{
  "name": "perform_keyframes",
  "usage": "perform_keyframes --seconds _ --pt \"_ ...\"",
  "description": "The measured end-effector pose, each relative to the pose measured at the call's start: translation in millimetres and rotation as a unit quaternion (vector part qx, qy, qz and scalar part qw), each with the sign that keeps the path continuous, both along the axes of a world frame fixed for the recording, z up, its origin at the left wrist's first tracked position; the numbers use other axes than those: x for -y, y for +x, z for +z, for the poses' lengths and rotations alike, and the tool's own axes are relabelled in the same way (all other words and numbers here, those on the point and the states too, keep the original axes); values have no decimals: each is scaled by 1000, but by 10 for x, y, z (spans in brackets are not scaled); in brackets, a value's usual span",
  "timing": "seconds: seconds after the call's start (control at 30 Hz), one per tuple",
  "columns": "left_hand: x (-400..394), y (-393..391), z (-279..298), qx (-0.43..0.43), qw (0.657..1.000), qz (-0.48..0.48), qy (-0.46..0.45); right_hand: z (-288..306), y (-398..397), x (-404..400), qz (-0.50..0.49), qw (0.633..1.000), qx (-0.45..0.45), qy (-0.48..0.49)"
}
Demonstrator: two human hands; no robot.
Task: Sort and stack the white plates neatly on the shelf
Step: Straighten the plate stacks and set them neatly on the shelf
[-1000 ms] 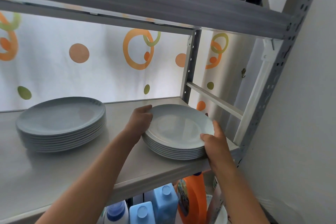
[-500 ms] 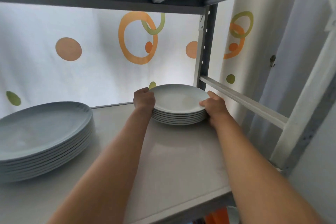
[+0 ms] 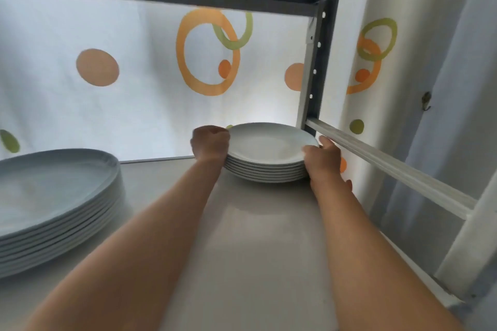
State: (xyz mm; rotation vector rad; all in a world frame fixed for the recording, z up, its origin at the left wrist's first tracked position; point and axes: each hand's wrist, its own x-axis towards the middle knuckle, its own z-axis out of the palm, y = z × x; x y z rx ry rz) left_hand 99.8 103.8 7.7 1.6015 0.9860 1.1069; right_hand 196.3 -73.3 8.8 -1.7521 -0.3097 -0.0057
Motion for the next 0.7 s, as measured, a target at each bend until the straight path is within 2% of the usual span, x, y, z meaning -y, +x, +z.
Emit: perform_keyframes --seconds 0.1,0.2,0.4,0.5,0.57,0.63,0.7 --pt "107 -164 87 -55 990 5 129 80 -165 -27 -106 990 89 -9" --pt "188 -446 270 -77 991 -43 104 101 -327 -55 -145 975 166 -34" --pt "262 -1453 449 -69 991 -115 -7 137 -905 -126 -70 958 254 -112" --pt "171 -2074 551 -124 987 -51 89 211 -1584 -396 24 940 324 -101" --pt "140 -2489 578 -148 963 18 224 284 -2070 -582 151 954 241 -92" --pt "122 -2909 499 -147 922 118 338 295 -2487 -750 265 955 90 -102" --pt "-1 -3226 373 -164 907 197 333 251 -2776 -882 302 950 -12 -80"
